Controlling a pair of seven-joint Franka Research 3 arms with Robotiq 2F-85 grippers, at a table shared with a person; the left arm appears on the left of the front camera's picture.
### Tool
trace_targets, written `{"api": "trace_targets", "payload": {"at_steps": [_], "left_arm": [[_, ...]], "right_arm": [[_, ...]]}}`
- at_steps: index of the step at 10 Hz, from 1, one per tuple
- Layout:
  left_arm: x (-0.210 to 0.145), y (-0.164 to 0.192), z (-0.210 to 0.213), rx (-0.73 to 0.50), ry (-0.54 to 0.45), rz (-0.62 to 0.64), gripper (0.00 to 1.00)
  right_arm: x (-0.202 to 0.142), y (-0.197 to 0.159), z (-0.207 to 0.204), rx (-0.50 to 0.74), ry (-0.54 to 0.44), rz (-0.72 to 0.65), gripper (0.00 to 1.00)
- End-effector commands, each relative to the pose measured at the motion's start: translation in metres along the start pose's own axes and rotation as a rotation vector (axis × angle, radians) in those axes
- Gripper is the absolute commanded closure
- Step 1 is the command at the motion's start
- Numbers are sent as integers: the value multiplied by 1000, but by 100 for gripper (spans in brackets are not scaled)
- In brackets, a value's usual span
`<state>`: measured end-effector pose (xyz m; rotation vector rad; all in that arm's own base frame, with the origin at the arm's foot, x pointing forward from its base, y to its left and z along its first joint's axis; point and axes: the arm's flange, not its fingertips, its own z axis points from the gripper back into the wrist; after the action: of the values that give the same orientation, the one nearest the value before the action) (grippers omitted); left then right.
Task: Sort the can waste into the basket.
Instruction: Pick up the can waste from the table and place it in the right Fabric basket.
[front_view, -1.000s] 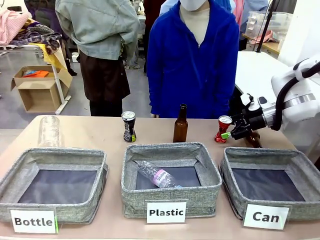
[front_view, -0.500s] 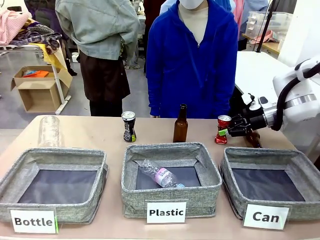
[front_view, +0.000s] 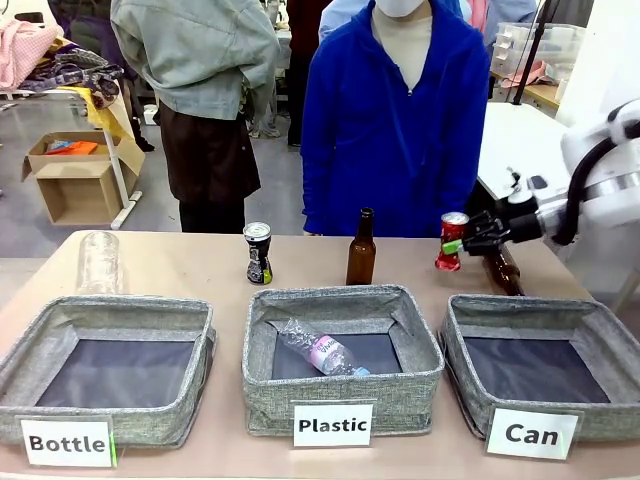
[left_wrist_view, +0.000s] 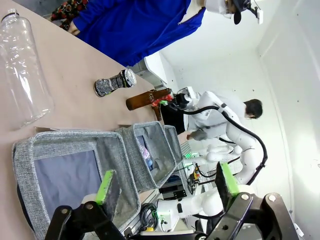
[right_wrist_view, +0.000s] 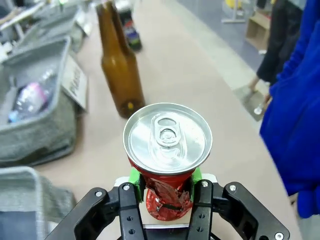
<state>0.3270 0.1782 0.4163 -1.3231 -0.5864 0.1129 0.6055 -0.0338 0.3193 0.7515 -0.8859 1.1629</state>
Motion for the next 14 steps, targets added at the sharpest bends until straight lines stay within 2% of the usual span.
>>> {"api": "trace_targets", "payload": {"at_steps": [1,2,3,4,6,8,10,11,12,14], "left_arm": [[1,-3,1,-9,7,3,0],[1,-3,1,-9,7,3,0],[1,-3,1,-9,7,3,0],[1,-3,1,-9,7,3,0],[1,-3,1,-9,7,3,0],[1,-3,1,-9,7,3,0],[1,-3,1,-9,7,3,0],[1,-3,1,-9,7,3,0],[1,-3,1,-9,7,3,0],[1,-3,1,-9,7,3,0]], "right_arm": [[57,56,57,51,40,-9,69],[74,86,82,63,180,-83,69],[86,128,103,71,292,-56,69],[86,161,111,130,404,3,69],[74,205,106,203,616,80,69],[65,212,93,165,731,42,69],[65,206,91,171,718,32,69],[65,203,90,170,719,24,33],[62,201,89,178,733,28,3],[59,194,88,172,716,-1,0]]}}
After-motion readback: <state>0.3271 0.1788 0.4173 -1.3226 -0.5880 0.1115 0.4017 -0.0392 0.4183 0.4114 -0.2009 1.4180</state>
